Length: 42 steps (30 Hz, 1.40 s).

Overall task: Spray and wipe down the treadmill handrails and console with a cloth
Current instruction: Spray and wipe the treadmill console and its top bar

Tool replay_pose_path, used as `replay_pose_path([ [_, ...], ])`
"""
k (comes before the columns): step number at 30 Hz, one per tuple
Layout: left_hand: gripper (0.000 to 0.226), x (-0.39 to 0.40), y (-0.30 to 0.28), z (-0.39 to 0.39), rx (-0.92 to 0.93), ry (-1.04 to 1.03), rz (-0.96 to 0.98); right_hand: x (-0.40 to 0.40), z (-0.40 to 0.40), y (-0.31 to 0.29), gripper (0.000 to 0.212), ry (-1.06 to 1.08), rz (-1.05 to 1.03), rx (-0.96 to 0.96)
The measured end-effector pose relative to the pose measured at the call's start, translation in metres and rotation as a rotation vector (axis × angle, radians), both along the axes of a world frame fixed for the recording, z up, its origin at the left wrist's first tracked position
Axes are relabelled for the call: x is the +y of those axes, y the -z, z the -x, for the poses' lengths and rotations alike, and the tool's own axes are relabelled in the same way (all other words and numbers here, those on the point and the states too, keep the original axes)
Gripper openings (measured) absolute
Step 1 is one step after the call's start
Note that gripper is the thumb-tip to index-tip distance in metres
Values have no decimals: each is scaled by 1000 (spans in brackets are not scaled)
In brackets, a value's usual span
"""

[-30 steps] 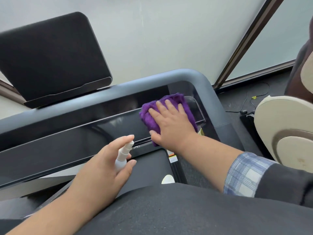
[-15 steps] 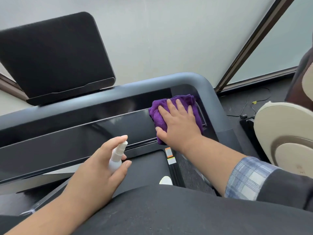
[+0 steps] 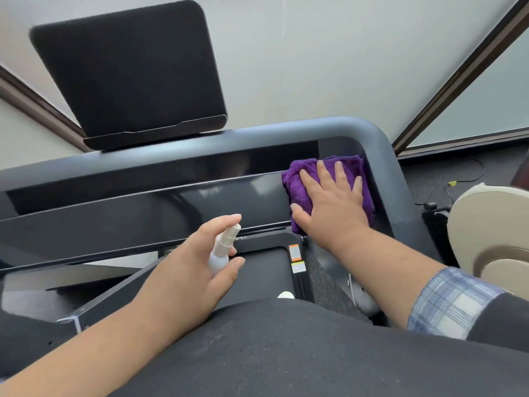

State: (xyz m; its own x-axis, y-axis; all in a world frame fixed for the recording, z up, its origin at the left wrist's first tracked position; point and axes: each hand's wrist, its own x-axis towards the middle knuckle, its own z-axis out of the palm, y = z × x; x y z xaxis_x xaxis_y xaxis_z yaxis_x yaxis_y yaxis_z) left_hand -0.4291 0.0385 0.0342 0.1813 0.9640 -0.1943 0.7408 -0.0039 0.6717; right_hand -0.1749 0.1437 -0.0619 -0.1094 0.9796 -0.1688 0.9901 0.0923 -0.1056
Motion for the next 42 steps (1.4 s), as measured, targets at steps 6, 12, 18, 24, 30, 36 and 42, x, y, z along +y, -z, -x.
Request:
replay_pose_path([
  [6,68,-18,9,31,-31,-65,-26,-1,61,-3,83,-110,5,-25],
  [12,69,-35,14,73,-56,-145,-45,-9,134,-3,88,-170,8,-27],
  [18,72,-54,13,129,-77,-212,-72,-17,211,-2,97,-188,25,-50],
  [24,74,-74,11,193,-74,-261,-79,-26,302,3,105,-230,19,-41],
  [30,71,-91,10,254,-84,-285,-74,-34,389,4,107,-270,43,-26],
  [36,70,-112,11,308,-60,-338,-76,-43,463,1,114,-332,64,-25],
  [42,72,-136,14,343,-32,-415,-82,-53,533,-1,135,-427,112,-63],
])
